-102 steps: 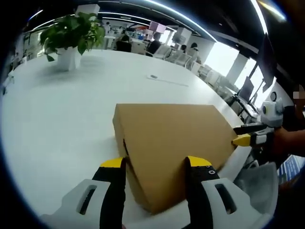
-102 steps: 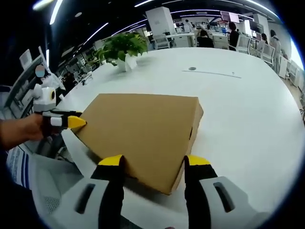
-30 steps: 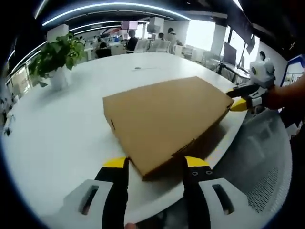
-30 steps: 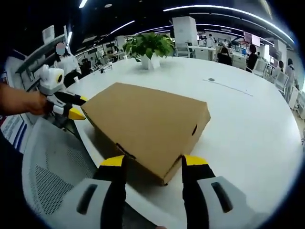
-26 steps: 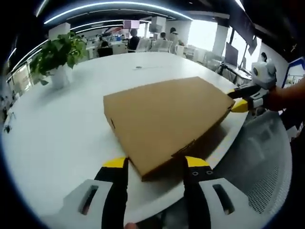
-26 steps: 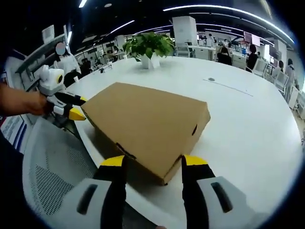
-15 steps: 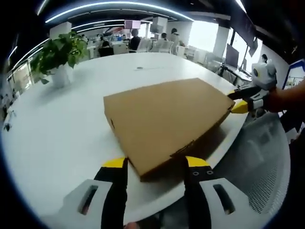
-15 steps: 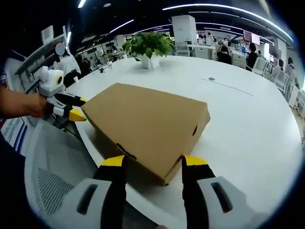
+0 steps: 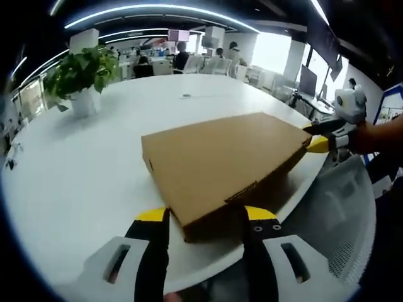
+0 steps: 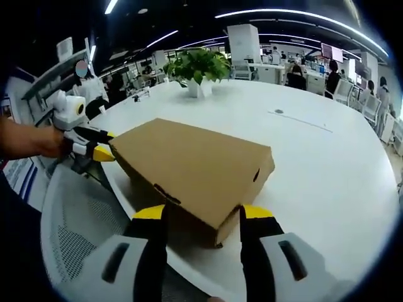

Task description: Operate the shoe box by opening the lid, removing the specified soft item, and placing it in the target area until the item is outside and the box remains undamaged.

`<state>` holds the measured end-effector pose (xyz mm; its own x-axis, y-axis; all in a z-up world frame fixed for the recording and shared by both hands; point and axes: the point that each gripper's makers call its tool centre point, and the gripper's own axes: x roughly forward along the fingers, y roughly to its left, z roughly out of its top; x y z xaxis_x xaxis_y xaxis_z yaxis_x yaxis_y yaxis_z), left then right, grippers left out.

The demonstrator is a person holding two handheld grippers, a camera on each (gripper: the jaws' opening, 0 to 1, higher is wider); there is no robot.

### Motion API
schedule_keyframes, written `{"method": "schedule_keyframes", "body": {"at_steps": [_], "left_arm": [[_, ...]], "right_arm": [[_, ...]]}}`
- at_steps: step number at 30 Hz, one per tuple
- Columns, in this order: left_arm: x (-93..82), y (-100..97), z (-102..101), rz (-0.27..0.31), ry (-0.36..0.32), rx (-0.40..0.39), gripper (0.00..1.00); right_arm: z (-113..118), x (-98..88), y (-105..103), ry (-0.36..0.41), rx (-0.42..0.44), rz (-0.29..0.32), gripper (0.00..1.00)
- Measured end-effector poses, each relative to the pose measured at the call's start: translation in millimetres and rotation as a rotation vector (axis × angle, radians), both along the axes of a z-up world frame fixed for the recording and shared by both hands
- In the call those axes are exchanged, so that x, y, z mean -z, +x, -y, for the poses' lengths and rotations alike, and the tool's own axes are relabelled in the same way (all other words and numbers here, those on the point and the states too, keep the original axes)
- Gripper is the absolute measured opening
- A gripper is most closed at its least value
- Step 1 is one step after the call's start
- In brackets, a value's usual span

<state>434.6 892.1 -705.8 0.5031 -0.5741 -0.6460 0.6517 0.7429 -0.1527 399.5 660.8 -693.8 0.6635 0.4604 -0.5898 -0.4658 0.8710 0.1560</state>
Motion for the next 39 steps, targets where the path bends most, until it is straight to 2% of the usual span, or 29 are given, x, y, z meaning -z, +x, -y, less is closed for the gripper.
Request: {"method": "schedule_keyframes", "body": {"at_steps": [17,24,39], "left_arm": [[-24.8,3.8,0.9,0.011,-0.043,-0.029,0.46],[-35.8,7.9,1.1,0.033,-0.049,-0.032,0.46],[-59.7,14.8,4.1,0.074,-0.087,-0.042,0.46]], "right_arm": [[0.3,-20.1,3.3,-0.02,-0.019,0.045,0.42],[0.0,-31.3,6.6,-0.024,-0.015,0.081,0.43],[-0.1,-49.5,13.8,-0.015,-0.017,0.119,0.46]]}}
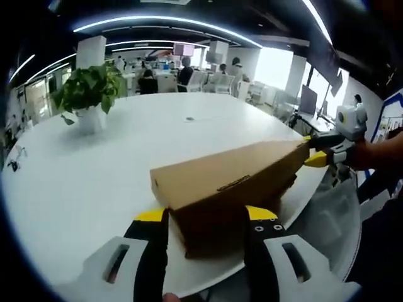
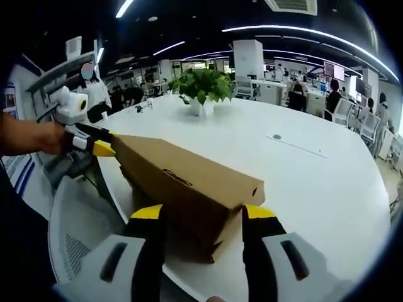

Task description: Operate the shoe box by opening the lid, removing the specified soft item, and placing it in the target area until the item is outside and the box remains undamaged.

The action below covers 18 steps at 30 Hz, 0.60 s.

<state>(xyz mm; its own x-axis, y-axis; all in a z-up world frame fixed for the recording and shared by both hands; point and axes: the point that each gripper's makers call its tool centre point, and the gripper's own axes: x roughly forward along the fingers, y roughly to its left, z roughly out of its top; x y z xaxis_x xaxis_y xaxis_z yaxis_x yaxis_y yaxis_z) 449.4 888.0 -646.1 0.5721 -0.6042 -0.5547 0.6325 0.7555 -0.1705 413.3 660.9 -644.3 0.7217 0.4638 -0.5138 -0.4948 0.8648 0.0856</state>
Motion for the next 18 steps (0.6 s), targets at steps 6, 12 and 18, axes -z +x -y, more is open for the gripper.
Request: {"method": "schedule_keyframes", "body": {"at_steps": [6,12,18], "left_arm": [[-7.0,1.9,3.0,0.006,-0.01,-0.003,0.46],[-16.3,5.5,5.2,0.017,-0.014,-0.002,0.46],[-26.4,9.8,5.9,0.02,-0.06,-0.018,0.47]], "right_arm": [[0.9,-4.6,3.8,-0.005,-0.002,0.016,0.46],[2.3,-12.6,8.9,0.005,0.003,0.033,0.46],[1.8,-19.1,12.7,0.008,-0.011,0.052,0.47]]}}
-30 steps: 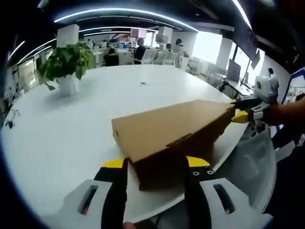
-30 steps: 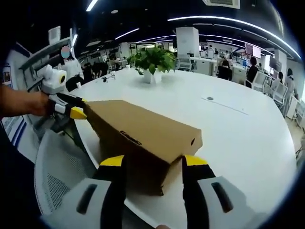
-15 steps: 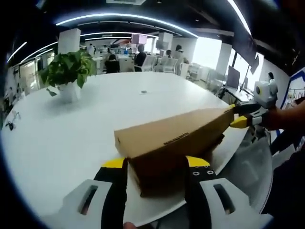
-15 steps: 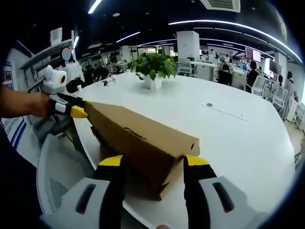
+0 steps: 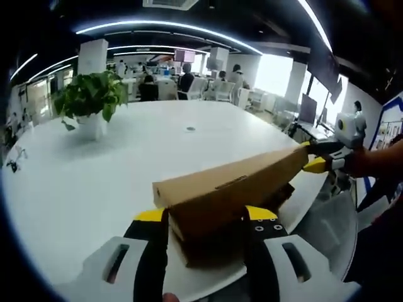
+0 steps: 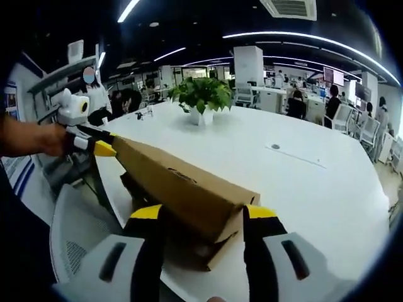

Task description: Operate the shoe box by opening the lid, removing the specified soft item, and placing it in the target area until the item is outside and the box remains undamaged.

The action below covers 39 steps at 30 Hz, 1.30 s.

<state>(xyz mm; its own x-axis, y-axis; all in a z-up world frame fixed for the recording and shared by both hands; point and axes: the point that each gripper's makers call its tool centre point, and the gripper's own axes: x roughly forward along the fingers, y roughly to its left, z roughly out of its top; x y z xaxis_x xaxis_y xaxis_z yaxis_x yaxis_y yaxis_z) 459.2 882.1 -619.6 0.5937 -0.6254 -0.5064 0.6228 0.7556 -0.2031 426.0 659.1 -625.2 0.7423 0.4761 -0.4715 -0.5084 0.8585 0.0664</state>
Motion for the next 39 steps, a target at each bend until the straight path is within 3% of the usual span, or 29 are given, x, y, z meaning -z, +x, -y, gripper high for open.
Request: {"method": "schedule_keyframes", "body": {"at_steps": [17,18,25,29,31,39], "left_arm": [[-26.7,25.2,4.6,0.029,-0.087,-0.034,0.49],[-27.7,26.8,4.8,0.027,-0.094,-0.037,0.49],[-36.7,38.2,6.8,0.036,-0.125,-0.052,0.49],[-40.6,43.9,7.5,0.045,-0.137,-0.056,0.49],[-41.5,46.6,7.3,0.047,-0.143,-0.056,0.49],[-45.7,53.7,9.6,0.054,-0.169,-0.059,0.5]], "right_arm": [[15.4,-15.4,29.4,-0.084,0.051,0.098,0.32],[18.2,-16.0,32.3,-0.118,0.053,0.115,0.3],[25.4,-20.7,46.1,-0.144,0.109,0.156,0.21],[31.5,-23.0,53.3,-0.2,0.133,0.186,0.13],[36.1,-22.9,56.8,-0.23,0.153,0.187,0.08],[41.0,-27.2,68.4,-0.262,0.195,0.202,0.04]]}}
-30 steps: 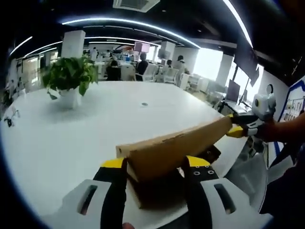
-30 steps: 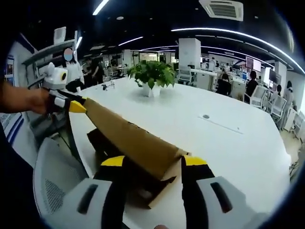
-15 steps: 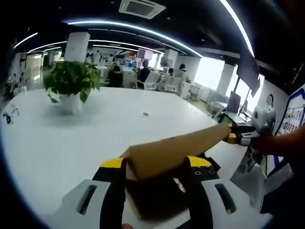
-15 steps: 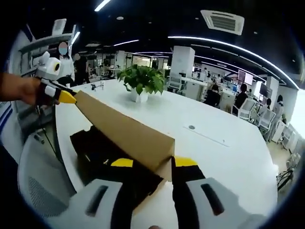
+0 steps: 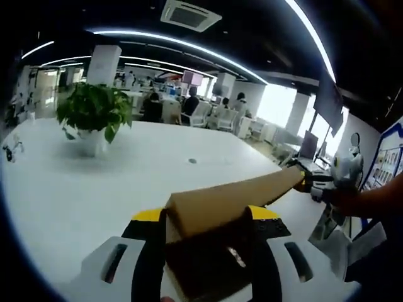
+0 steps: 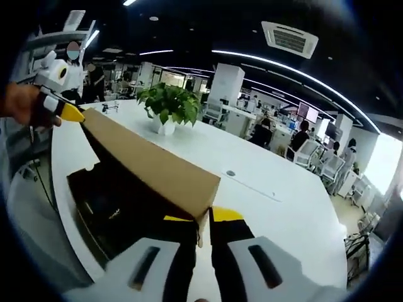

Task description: Operate the shoe box by opening the lid, removing the specified soft item, and placing it in the target area until the item is outside and the box remains undamaged.

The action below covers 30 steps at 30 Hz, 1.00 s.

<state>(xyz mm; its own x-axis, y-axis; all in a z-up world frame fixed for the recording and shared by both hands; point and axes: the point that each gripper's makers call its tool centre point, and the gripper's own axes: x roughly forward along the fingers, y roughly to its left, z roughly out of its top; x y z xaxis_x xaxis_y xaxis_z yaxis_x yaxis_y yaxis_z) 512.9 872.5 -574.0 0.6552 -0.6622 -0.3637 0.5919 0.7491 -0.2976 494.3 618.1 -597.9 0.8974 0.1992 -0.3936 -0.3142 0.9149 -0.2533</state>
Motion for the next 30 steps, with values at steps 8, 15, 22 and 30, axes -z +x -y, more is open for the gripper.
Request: {"method": "schedule_keyframes", "body": {"at_steps": [8,15,22,30], "left_arm": [[-10.5,1.3,-7.1,0.018,-0.015,-0.004,0.48],[45.7,-24.3,-42.7,-0.108,0.12,-0.04,0.4],[116.8,-49.2,-40.5,-0.275,0.276,-0.001,0.31],[147.1,-57.9,-39.0,-0.355,0.374,0.028,0.17]], "right_arm": [[3.3,-3.9,8.2,-0.035,0.025,-0.009,0.02],[5.5,-4.9,12.9,-0.043,0.035,-0.038,0.02],[5.1,-5.0,13.2,-0.045,0.028,-0.044,0.02],[5.3,-5.5,13.4,-0.043,0.032,-0.049,0.02]]}}
